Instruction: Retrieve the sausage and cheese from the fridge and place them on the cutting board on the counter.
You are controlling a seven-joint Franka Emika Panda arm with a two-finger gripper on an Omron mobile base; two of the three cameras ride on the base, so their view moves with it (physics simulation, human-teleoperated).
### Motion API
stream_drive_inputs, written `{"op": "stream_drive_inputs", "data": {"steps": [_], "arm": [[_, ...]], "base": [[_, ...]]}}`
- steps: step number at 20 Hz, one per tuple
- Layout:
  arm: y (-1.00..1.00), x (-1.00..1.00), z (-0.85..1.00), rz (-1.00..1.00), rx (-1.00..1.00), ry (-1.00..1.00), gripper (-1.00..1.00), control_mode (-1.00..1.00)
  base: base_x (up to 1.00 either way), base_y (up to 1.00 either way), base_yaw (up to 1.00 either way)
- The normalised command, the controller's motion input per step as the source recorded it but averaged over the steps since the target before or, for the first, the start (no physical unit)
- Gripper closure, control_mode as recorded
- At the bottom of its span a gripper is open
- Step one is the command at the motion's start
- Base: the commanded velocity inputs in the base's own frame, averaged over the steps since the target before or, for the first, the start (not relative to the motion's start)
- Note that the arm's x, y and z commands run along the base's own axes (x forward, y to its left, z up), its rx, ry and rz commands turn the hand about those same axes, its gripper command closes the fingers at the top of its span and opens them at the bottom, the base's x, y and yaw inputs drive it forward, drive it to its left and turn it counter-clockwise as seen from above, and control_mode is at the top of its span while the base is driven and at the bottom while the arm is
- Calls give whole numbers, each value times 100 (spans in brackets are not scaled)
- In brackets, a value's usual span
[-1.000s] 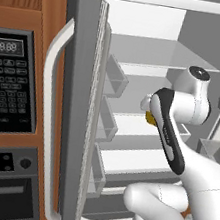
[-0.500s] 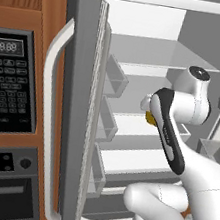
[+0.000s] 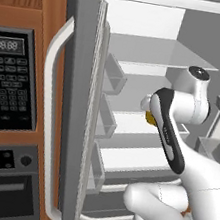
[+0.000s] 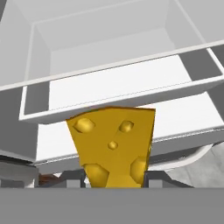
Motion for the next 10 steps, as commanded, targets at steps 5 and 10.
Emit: {"op": "stream_drive_inputs", "data": {"steps": [5, 10], "arm": [[0, 0, 0, 0, 0, 0, 100, 100], [0, 0, 0, 0, 0, 0, 100, 100]], "base": [[-88, -3, 0], [-93, -1, 0]]}}
